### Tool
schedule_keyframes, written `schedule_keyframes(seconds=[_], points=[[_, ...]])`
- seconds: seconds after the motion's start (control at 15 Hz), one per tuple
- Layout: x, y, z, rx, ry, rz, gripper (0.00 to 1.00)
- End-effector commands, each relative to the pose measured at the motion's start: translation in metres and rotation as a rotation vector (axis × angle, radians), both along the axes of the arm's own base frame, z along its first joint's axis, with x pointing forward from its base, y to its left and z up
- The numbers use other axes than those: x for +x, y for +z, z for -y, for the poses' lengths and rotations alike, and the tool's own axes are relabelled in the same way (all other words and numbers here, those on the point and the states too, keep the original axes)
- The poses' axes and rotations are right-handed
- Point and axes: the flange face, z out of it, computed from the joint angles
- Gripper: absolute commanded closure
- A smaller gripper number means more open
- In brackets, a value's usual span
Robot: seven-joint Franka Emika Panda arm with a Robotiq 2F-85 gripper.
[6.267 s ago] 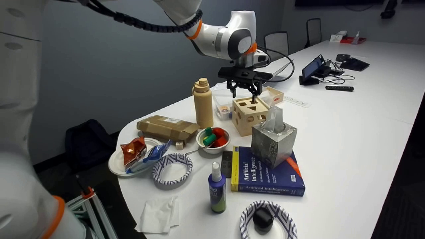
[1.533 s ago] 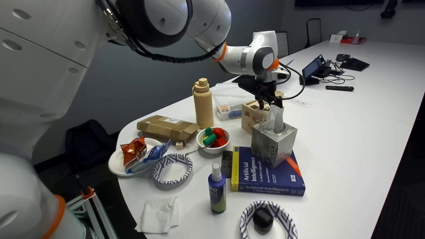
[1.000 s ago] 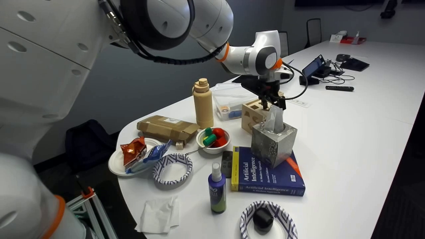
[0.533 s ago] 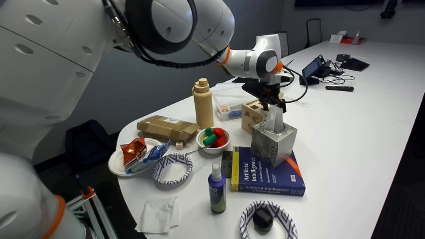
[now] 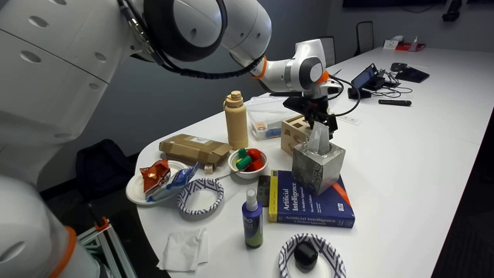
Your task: Open the cube-shaped wooden object
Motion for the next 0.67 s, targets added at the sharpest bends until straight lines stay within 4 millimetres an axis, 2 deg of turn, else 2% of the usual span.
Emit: schedule_keyframes(seconds=[0.0,0.6], points=[[0.006,0.001,-0.002,-0.061,-0.006,0.013,0.0],[0.006,-0.003,0.008,-0.15,-0.012,0.012,0.0]])
